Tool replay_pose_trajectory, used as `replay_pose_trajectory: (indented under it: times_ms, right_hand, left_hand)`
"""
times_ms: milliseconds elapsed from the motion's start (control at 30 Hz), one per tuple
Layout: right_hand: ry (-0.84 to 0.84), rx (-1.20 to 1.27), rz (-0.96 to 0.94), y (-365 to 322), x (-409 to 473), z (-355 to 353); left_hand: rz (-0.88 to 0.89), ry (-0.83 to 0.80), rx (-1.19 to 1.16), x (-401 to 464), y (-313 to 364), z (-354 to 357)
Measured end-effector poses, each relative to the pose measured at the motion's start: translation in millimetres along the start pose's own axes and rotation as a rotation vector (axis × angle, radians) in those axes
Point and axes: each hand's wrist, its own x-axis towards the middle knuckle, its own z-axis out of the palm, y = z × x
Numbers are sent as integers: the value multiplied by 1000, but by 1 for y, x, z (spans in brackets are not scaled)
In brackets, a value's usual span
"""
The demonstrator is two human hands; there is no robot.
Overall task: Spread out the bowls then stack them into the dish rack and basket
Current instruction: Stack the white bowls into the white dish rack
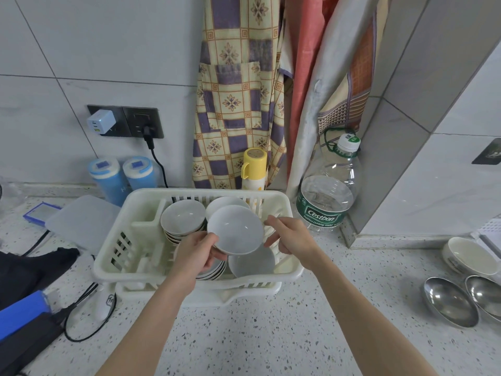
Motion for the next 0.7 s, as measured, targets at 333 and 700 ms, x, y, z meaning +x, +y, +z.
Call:
replay_pose_trajectory:
  times_ms: [333,700]
  right_hand:
    - [-46,-392,29,11,4,-8]
    - [-29,-703,111,7,8,-8]
  left_hand:
    - [-96,-104,112,-3,-6,23]
    - [-169,-143,46,-20,-31,37]
